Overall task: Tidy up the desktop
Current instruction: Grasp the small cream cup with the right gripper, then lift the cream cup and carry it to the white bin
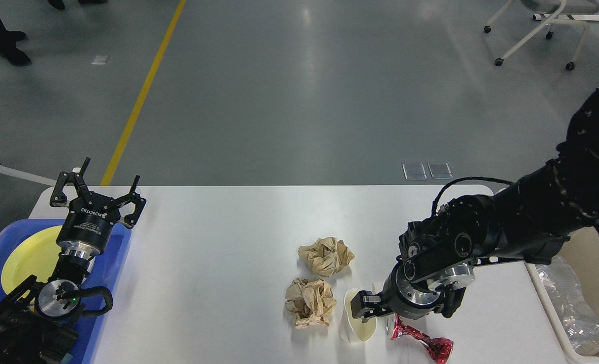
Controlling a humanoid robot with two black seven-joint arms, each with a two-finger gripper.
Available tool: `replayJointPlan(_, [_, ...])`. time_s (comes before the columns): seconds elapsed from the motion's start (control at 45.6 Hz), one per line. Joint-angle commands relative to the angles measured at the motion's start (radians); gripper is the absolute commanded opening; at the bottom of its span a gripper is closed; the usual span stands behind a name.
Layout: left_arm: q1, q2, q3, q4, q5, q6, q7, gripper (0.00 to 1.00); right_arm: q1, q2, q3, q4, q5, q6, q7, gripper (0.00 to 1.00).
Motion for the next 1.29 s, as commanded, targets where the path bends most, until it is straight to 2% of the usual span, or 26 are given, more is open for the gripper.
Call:
replayJointPlan(0.0, [0.0, 0.0, 0.0, 0.0, 0.001, 0.0, 0.0, 0.96, -0.038, 0.012, 0.001, -0.03, -0.004, -0.05, 0.0, 0.98])
replayJointPlan(0.241, [0.0, 0.0, 0.0, 0.0, 0.001, -0.002, 0.0, 0.96, -0.17, 0.056, -0.002, -0.168, -0.006, -0.073, 0.0, 0.98])
replayJointPlan(0.329, [0.0, 0.0, 0.0, 0.0, 0.001, 0.0, 0.0, 0.96, -0.174, 0.061, -0.003, -0.17, -0.004, -0.073, 0.0, 0.87])
replayJointPlan(0.395, [0.0, 0.0, 0.0, 0.0, 0.001, -0.002, 0.0, 0.96, -0.176, 0.059, -0.003, -0.17, 0.0, -0.073, 0.001, 0.75])
replayJointPlan(0.504, [0.0, 0.0, 0.0, 0.0, -0.001, 0.0, 0.0, 0.96, -0.171, 0.059, -0.002, -0.17, 0.007, -0.073, 0.001, 0.5])
replayJointPlan(0.68, [0.0, 0.0, 0.0, 0.0, 0.001, 0.0, 0.0, 0.96, -0.174, 0.059, -0.003, -0.167, 0.019, -0.064, 0.003, 0.01])
replayJointPlan(1.271, [0.0, 0.0, 0.0, 0.0, -0.001, -0.002, 0.0, 0.96, -0.156, 0.058, -0.002, -0.147, 0.1, -0.051, 0.005, 0.0])
